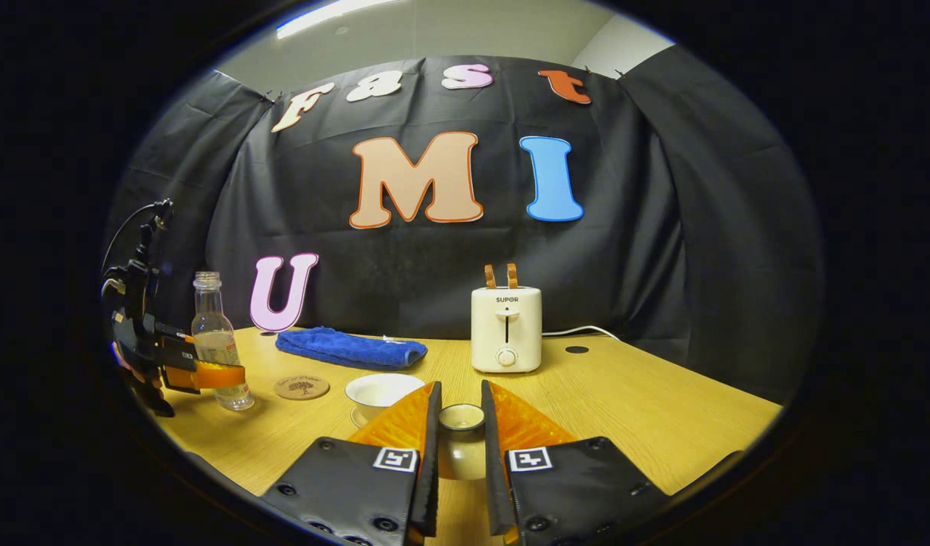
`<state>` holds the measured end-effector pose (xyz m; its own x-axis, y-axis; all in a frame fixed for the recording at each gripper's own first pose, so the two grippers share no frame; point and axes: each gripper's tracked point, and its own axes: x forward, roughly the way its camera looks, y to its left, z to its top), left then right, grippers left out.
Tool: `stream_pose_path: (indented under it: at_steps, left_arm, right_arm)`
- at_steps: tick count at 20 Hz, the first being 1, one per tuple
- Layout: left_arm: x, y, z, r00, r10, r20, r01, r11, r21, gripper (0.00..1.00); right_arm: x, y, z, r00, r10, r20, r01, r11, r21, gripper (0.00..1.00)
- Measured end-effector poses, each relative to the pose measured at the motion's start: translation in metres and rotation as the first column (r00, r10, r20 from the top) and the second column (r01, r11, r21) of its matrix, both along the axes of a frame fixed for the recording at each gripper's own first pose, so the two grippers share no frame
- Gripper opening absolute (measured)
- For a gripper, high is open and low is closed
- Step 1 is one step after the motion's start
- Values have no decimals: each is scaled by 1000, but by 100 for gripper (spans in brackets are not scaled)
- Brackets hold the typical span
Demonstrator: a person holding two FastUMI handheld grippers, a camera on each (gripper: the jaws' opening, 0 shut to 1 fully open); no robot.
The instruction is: Open the teacup lid with one hand, grasp the water bottle and pour water into the teacup with the other hand; after pouring, place the water bottle on the coaster and then close the teacup lid.
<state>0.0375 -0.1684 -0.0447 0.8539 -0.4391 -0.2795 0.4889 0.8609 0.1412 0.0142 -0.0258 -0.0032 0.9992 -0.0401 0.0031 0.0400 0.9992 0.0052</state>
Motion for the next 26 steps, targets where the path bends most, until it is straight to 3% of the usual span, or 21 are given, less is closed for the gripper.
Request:
stream_pose_path:
  at_steps: [5,10,13,17,26]
  left_arm:
    - [5,-15,3,999,12,50,-22,980,199,68]
    - [20,-28,9,992,-32,125,-31,882,471,68]
    - [36,-30,11,987,-49,154,-53,802,595,68]
    - [57,-34,18,969,-113,221,-93,661,744,68]
    - [82,-49,34,919,-268,289,-162,411,897,67]
  right_arm:
    - [0,-5,0,1000,-9,-1,9,1000,0,29]
    - [0,-13,0,1000,-23,-1,23,1000,0,28]
    - [0,-24,0,999,-43,0,43,999,-1,28]
    - [0,-39,1,997,-77,1,77,997,-2,29]
    - [-1,-47,1,996,-92,1,92,996,-3,28]
